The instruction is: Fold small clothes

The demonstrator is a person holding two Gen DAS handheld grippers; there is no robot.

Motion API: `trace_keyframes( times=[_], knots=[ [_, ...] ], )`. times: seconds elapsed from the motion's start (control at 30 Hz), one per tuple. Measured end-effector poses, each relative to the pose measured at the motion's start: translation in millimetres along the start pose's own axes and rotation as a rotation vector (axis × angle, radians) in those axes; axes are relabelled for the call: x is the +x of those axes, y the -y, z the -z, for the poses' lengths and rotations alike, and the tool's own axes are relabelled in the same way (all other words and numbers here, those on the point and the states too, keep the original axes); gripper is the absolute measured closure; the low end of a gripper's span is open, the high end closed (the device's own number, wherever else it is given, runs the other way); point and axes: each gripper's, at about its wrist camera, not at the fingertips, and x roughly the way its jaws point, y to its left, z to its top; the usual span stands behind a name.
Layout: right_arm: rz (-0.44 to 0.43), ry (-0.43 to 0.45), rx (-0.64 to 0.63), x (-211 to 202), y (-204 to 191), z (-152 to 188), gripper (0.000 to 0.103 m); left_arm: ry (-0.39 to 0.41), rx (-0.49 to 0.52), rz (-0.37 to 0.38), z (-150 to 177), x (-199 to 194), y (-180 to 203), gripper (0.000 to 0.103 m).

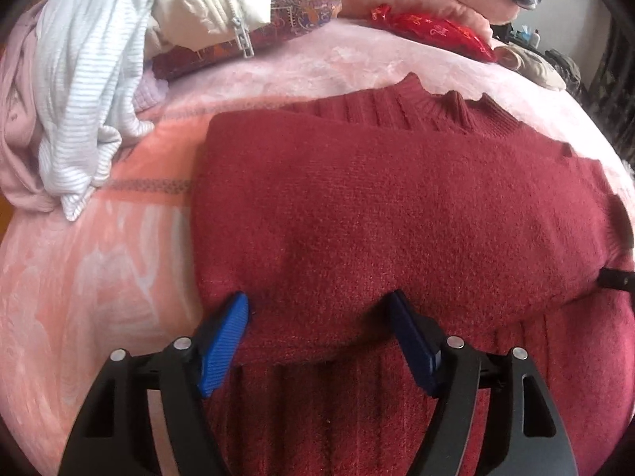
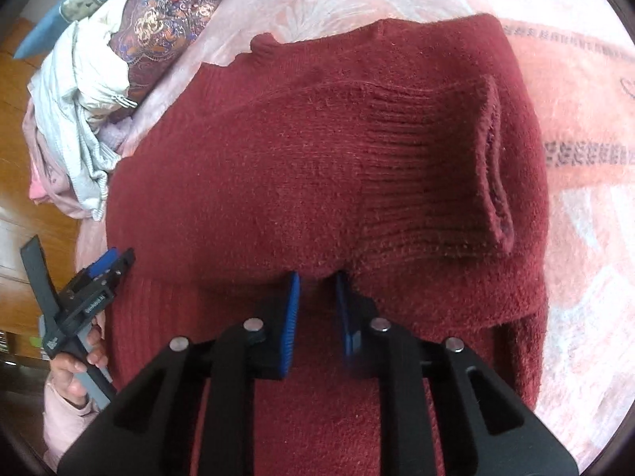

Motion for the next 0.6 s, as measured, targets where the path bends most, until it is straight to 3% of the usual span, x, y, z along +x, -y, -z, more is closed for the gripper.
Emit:
trace_keyframes(
  times=[0.07,0.1,0.17,0.27,0.37,0.6],
  knots=[
    [-0.017,0.028,-0.005,-10,-2,5,0.079,0.012,-0.003,0.015,0,-8,-3,0.030],
    [-0.048,0.043,-0.005,-21,-3,10,0.068,0.023,0.001,0.017,2,-15,-3,0.030],
    [-0.063,0.057,-0.037,-38,-6,21,0.056,0.051,0.023,0.014,10,-37,-7,0.026],
    [-0.041,0.068,-0.095,-66,-6,54,0.056,0.077,0.026,0.031,34,-66,-21,0.016],
    [-0.050,0.030,-0.070,-81,6,95,0.056,0.015,0.039,0.029,67,-80,-34,0.015],
    [0.061,-0.039,-0.012,-104,39,195,0.052,-0.119,0.046,-0.014,147,-101,-59,0.015]
  ],
)
